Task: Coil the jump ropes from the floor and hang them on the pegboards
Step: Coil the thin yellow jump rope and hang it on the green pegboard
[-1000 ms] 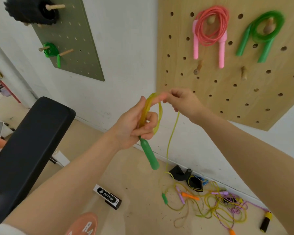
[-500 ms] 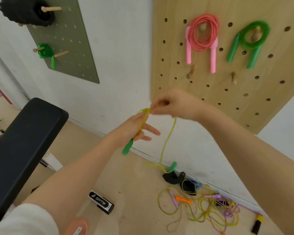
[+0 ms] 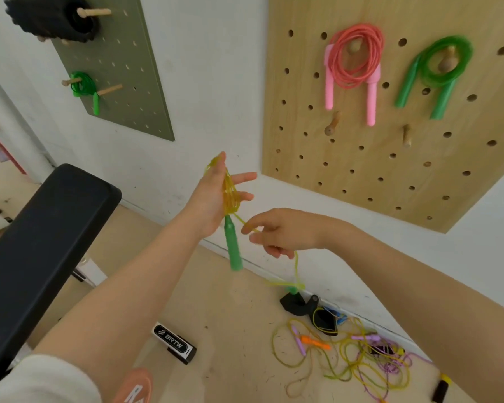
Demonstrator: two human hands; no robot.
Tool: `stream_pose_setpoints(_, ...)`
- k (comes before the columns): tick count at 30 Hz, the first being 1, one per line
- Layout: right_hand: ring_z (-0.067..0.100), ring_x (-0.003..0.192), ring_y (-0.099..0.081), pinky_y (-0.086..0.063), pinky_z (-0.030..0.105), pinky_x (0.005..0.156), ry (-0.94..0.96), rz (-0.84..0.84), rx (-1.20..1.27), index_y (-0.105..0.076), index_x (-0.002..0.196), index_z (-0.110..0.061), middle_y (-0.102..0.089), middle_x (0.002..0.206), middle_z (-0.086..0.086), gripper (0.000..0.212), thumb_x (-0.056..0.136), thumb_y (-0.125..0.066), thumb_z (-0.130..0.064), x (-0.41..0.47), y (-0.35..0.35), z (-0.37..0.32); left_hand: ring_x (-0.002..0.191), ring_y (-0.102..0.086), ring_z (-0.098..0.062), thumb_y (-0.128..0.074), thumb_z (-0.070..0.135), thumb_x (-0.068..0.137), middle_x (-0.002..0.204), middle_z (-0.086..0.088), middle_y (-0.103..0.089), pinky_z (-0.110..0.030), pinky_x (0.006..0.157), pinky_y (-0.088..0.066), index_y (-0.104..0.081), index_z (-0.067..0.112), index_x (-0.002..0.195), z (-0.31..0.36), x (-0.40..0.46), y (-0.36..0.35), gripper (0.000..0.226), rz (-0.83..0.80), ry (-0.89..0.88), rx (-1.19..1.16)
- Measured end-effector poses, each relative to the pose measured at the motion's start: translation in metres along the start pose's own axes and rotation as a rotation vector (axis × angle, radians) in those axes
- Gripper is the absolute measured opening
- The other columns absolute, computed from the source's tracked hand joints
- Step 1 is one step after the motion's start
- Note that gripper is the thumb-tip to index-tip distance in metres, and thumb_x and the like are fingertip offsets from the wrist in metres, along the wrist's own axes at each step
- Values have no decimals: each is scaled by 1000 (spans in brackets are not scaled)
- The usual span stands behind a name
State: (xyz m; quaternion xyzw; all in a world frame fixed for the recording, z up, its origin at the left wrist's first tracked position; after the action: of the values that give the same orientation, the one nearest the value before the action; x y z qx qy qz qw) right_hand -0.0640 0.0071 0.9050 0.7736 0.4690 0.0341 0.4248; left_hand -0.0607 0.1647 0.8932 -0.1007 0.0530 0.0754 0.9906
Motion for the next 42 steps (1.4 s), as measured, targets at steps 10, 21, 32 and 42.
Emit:
stream_pose_setpoints(10,3,46,-36,-33,17,48,178,544,491,-66,75,-11,-42,47,-12,17,90,-58,-13,-15,49,6,37,-25,-11,-27,44,97,39,2,-40,-27,70,-50,-50,24,129,-14,-39,-10,45,-491,122,118)
stream_pose_setpoints(21,17,55,-50,-48,33,68,88,19,871,-55,70,-15,-47,58,-1,14,82,-48,-19,-4,30,55,38,-9,-9,-35,29,98,72,10,-65,-16,53,-44,-54,36,121,4,-31,6,30,-296,-47,-469)
stream_pose_setpoints(32,33,85,-70,-59,29,69,-108,128,1130,-55,115,-1,-68,101,23,31,96,-32,7,-4,18,65,84,-56,-1,-49,21,96,146,6,-39,-19,70,-45,-14,42,146,-20,-12,7,64,129,-89,128)
stream_pose_setpoints(42,18,67,-65,-55,25,62,-18,322,1046,-54,84,-7,-62,78,7,36,102,-30,-25,-2,22,43,72,-56,3,-58,35,89,92,8,-62,-17,58,-45,-25,34,144,-26,-32,-31,65,-152,-88,523)
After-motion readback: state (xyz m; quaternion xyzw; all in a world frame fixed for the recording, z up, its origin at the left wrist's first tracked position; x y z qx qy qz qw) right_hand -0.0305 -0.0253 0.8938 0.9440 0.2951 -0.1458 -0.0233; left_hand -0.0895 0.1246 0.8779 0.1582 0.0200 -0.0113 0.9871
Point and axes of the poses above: each hand's wrist, its own x-axis towards the middle knuckle, its own y-axis out of the back of the hand, z = x × y, the point moved 1 cm from there along x, towards the middle knuckle
